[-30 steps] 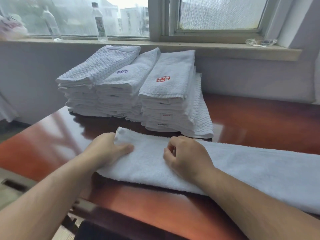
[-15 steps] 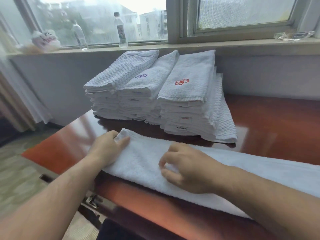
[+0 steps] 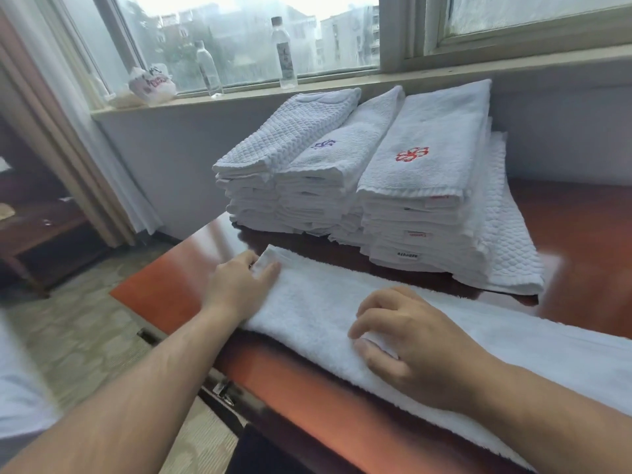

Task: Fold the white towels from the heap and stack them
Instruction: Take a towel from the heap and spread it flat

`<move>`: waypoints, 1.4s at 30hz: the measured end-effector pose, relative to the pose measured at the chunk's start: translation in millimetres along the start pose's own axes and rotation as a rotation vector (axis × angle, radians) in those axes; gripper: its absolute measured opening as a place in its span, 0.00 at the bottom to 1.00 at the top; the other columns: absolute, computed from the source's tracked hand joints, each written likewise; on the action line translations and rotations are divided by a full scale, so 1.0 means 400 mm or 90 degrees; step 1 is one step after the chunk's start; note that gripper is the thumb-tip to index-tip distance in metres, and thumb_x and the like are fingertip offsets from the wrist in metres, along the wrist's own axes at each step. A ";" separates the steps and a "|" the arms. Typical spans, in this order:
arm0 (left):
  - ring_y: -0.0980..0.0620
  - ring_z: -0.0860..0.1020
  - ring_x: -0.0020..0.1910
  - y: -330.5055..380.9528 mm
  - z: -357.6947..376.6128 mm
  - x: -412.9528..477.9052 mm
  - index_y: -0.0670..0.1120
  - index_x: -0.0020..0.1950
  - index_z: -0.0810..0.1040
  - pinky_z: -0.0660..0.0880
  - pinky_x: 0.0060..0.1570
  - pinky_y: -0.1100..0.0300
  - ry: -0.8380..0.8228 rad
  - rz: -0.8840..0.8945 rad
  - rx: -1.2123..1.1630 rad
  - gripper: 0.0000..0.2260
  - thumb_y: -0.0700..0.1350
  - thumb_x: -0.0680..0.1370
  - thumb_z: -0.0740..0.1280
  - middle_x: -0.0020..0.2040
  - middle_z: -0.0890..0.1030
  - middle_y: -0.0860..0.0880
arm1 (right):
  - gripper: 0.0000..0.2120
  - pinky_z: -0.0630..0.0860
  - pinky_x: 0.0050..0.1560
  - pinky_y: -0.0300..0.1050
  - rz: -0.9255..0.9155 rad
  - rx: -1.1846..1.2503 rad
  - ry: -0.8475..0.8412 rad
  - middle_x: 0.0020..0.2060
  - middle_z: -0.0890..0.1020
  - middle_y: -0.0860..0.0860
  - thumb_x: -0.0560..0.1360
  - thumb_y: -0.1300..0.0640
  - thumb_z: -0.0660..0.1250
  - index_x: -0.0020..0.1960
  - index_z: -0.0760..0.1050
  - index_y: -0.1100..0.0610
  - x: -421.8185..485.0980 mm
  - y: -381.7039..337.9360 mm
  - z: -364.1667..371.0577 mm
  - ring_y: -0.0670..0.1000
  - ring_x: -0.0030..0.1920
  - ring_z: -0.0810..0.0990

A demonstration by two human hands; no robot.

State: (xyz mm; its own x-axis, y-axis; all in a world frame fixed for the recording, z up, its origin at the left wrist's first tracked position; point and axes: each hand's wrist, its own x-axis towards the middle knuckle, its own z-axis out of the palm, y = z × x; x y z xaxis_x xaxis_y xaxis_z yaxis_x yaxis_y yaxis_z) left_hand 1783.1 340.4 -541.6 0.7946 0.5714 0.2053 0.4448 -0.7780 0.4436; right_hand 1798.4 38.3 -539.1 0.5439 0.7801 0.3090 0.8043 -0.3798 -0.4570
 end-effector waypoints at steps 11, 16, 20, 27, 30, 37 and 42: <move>0.51 0.83 0.50 0.101 -0.166 0.017 0.52 0.53 0.82 0.81 0.50 0.51 -0.254 0.006 -0.166 0.07 0.50 0.80 0.65 0.50 0.85 0.48 | 0.12 0.73 0.36 0.34 0.092 0.198 0.016 0.37 0.82 0.40 0.74 0.38 0.61 0.42 0.80 0.43 0.002 0.009 -0.020 0.43 0.37 0.79; 0.44 0.84 0.47 0.217 -0.225 -0.072 0.43 0.54 0.82 0.79 0.51 0.46 -0.410 0.029 -0.333 0.14 0.50 0.73 0.68 0.50 0.85 0.40 | 0.13 0.76 0.38 0.38 0.199 0.380 0.020 0.38 0.85 0.48 0.81 0.46 0.65 0.43 0.84 0.49 0.011 0.007 -0.046 0.44 0.36 0.81; 0.46 0.78 0.45 0.300 -0.189 -0.155 0.37 0.54 0.77 0.74 0.52 0.46 -0.467 0.096 -0.363 0.21 0.52 0.71 0.68 0.45 0.82 0.42 | 0.28 0.80 0.40 0.47 0.346 0.807 0.045 0.47 0.86 0.62 0.72 0.35 0.69 0.50 0.85 0.61 0.025 -0.015 -0.064 0.58 0.44 0.85; 0.57 0.83 0.47 0.357 -0.080 -0.202 0.49 0.57 0.80 0.78 0.56 0.57 -0.467 0.178 -0.352 0.12 0.54 0.80 0.66 0.48 0.85 0.54 | 0.46 0.82 0.54 0.54 0.340 1.054 0.000 0.57 0.83 0.65 0.73 0.25 0.54 0.60 0.82 0.66 0.011 0.002 -0.083 0.62 0.55 0.84; 0.56 0.74 0.37 0.345 -0.069 -0.207 0.45 0.58 0.81 0.72 0.42 0.60 -0.489 0.102 -0.459 0.21 0.59 0.82 0.57 0.42 0.80 0.51 | 0.41 0.79 0.60 0.55 0.346 1.012 0.019 0.59 0.83 0.62 0.76 0.28 0.54 0.63 0.80 0.63 0.012 -0.002 -0.079 0.61 0.61 0.82; 0.50 0.74 0.35 0.314 -0.055 -0.214 0.41 0.57 0.78 0.76 0.35 0.55 -0.369 -0.132 -0.890 0.17 0.49 0.81 0.54 0.41 0.77 0.45 | 0.20 0.78 0.63 0.64 0.447 0.897 0.077 0.54 0.85 0.63 0.80 0.51 0.66 0.61 0.79 0.67 0.015 -0.027 -0.061 0.63 0.56 0.85; 0.53 0.75 0.37 0.261 -0.050 -0.201 0.45 0.53 0.80 0.75 0.41 0.61 -0.195 -0.040 -0.752 0.12 0.40 0.82 0.57 0.39 0.80 0.51 | 0.18 0.78 0.62 0.65 0.495 0.806 0.120 0.54 0.77 0.78 0.82 0.63 0.61 0.60 0.72 0.81 0.019 -0.015 -0.046 0.70 0.59 0.80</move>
State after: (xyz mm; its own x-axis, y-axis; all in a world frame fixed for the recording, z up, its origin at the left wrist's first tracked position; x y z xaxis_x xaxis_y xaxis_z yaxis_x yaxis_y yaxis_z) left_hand 1757.2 218.5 -494.2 0.9208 0.3899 0.0110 -0.0356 0.0558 0.9978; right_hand 1801.9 37.4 -518.7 0.8283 0.4798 -0.2894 -0.3741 0.0891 -0.9231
